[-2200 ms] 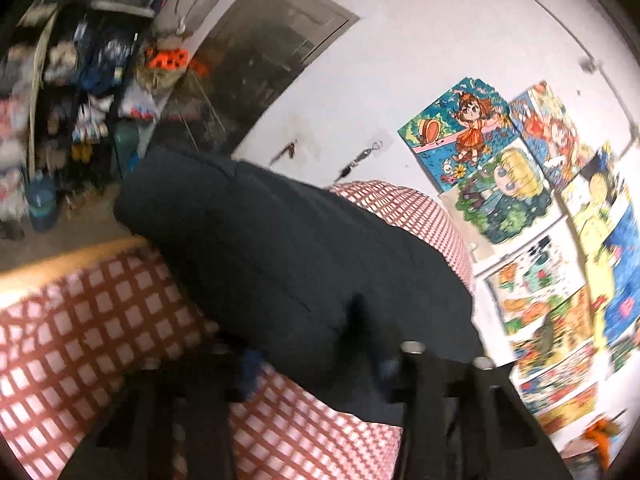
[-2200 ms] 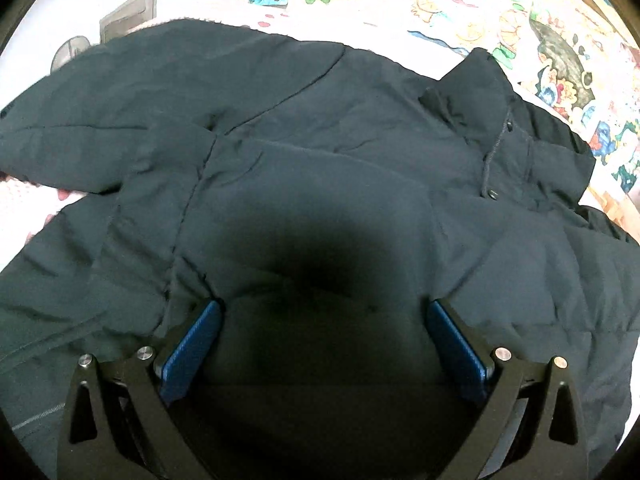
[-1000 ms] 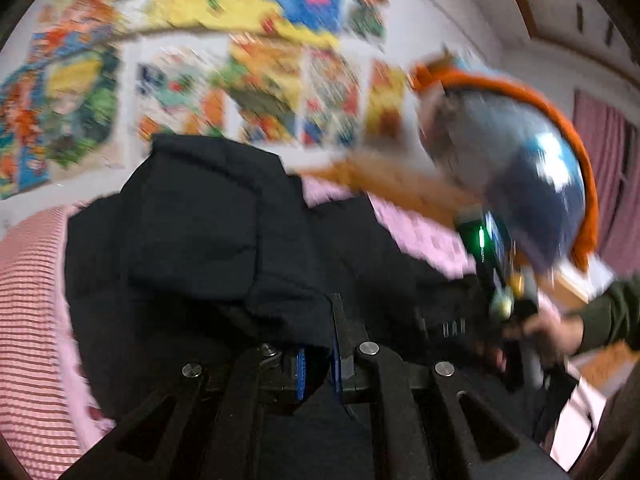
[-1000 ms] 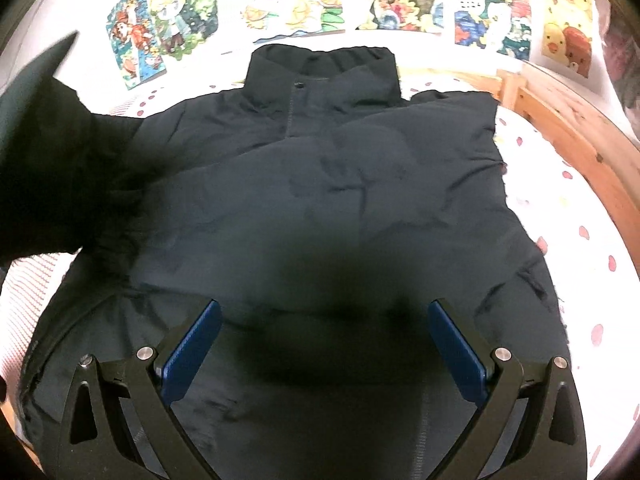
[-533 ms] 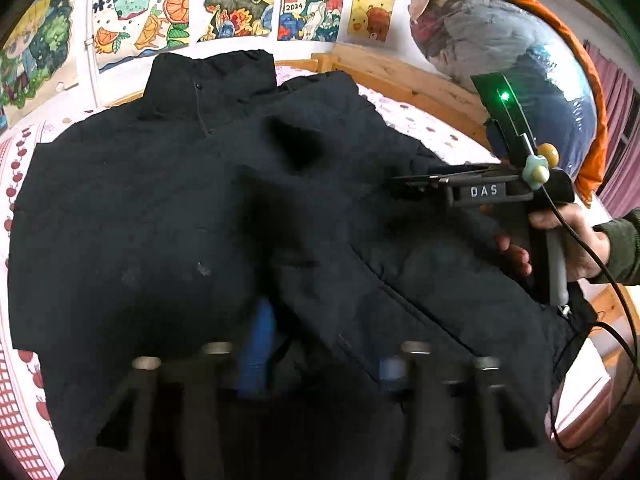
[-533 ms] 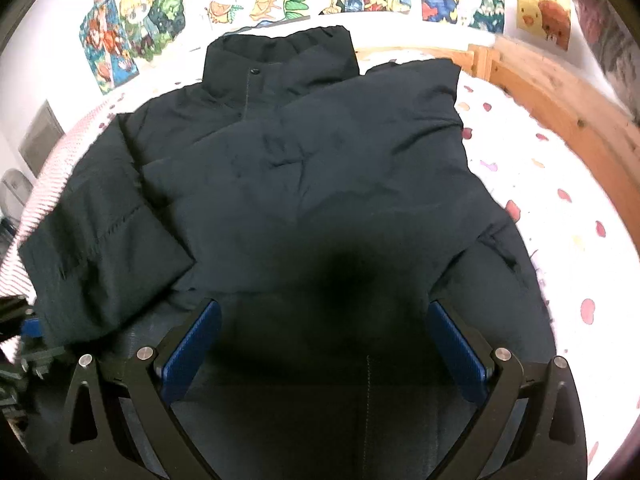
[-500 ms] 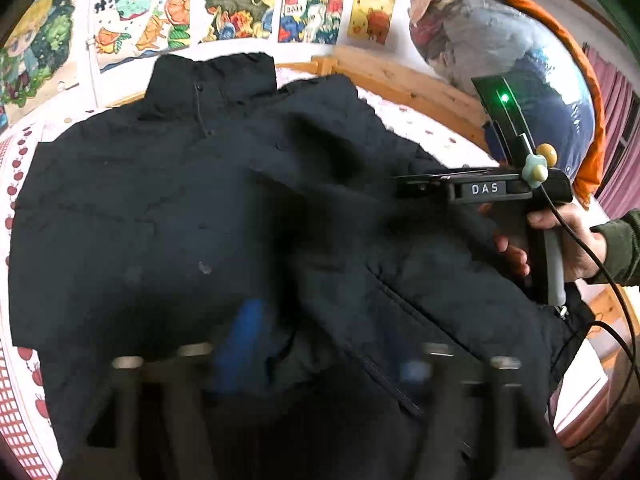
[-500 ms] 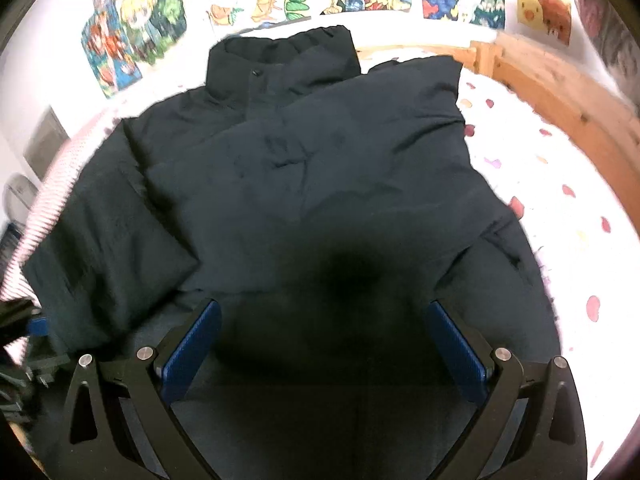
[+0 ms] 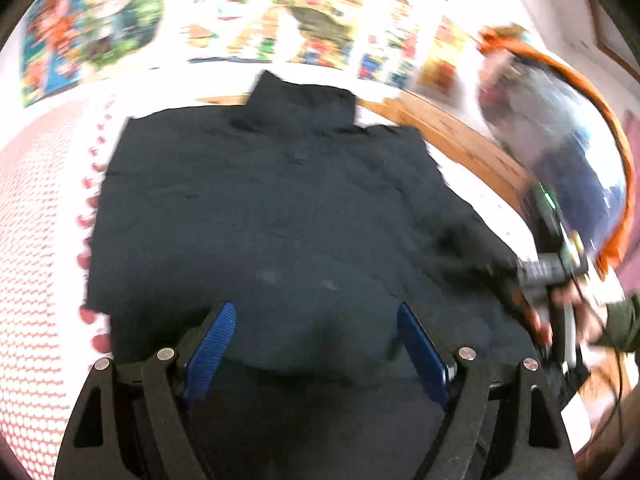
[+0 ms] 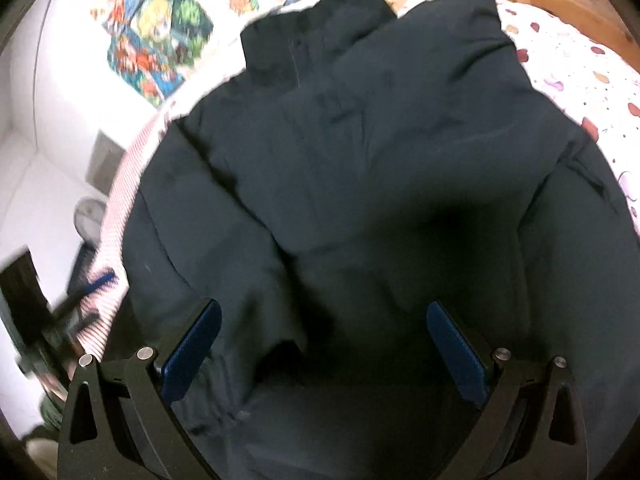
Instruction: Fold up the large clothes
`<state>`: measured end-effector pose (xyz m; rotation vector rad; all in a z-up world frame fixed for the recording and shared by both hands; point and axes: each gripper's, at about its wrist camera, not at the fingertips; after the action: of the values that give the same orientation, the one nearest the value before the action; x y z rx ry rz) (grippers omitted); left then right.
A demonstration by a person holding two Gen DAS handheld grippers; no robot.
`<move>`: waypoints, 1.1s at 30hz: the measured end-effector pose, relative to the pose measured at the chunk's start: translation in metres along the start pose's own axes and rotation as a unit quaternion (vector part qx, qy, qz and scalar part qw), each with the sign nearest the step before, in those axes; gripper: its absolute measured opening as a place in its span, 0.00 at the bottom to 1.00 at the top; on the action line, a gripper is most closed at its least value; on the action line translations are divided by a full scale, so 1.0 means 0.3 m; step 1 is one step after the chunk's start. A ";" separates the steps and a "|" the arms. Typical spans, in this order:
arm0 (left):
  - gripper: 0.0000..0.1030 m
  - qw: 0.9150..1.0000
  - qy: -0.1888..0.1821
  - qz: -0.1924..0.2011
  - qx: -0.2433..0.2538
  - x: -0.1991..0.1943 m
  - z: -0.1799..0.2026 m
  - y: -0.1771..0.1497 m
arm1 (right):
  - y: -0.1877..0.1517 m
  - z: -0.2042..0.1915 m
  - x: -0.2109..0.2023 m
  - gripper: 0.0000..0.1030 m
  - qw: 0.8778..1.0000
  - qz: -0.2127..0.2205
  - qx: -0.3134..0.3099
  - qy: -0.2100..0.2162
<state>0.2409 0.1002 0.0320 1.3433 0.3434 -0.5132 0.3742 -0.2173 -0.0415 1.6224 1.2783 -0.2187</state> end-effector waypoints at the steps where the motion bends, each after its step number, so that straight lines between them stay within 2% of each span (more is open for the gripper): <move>1: 0.80 1.000 0.010 0.003 -0.014 -0.001 -0.026 0.006 | -0.003 -0.016 -0.001 0.94 1.000 0.001 -0.015 0.001; 2: 0.80 0.999 0.022 0.007 -0.028 -0.003 -0.055 0.011 | -0.004 -0.027 -0.003 0.87 1.000 0.001 -0.025 0.002; 3: 0.81 0.998 0.037 0.009 -0.041 -0.003 -0.083 0.016 | -0.005 -0.047 -0.006 0.74 0.999 0.003 -0.042 0.003; 6: 0.82 0.996 0.060 0.013 -0.072 0.003 -0.147 0.024 | -0.008 -0.102 -0.011 0.52 0.996 -0.001 -0.088 0.007; 8: 0.82 0.994 0.068 0.014 -0.090 0.003 -0.177 0.025 | -0.008 -0.129 -0.017 0.44 0.993 -0.001 -0.116 -0.002; 11: 0.82 0.991 0.074 0.015 -0.111 0.007 -0.210 0.027 | 0.001 -0.144 -0.027 0.10 0.991 -0.004 -0.130 0.004; 14: 0.82 0.990 0.077 0.018 -0.114 0.004 -0.219 0.023 | 0.035 -0.178 -0.075 0.06 0.988 0.021 -0.151 0.002; 17: 0.82 0.991 0.079 0.023 -0.108 0.000 -0.212 0.023 | 0.097 -0.215 -0.163 0.05 0.978 0.078 -0.189 -0.026; 19: 0.82 0.991 0.080 0.027 -0.100 0.006 -0.202 0.028 | 0.165 -0.221 -0.227 0.05 0.969 0.130 -0.203 -0.055; 22: 0.82 0.992 0.079 0.030 -0.090 0.007 -0.185 0.030 | 0.261 -0.202 -0.281 0.05 0.955 0.185 -0.205 -0.105; 24: 0.82 0.993 0.080 0.029 -0.084 0.014 -0.177 0.032 | 0.306 -0.169 -0.297 0.05 0.949 0.206 -0.200 -0.134; 27: 0.82 0.993 0.085 0.029 -0.075 0.026 -0.167 0.036 | 0.360 -0.091 -0.294 0.05 0.942 0.218 -0.184 -0.176; 31: 0.82 0.993 0.096 0.035 -0.057 0.061 -0.150 0.066 | 0.375 0.004 -0.207 0.05 0.940 0.192 -0.173 -0.223; 33: 0.82 0.993 0.106 0.039 -0.042 0.089 -0.138 0.084 | 0.369 0.029 -0.147 0.05 0.944 0.165 -0.171 -0.227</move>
<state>0.2794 0.1401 0.0308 1.3267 0.4798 -0.2886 0.4483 -0.2431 0.0485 1.3561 0.6379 -0.1407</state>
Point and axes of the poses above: each gripper's, at about its wrist camera, not at the fingertips, and x roughly the way its jaws point, z to its right, y to its top, and after that the axes turned 14 degrees about z, right-handed
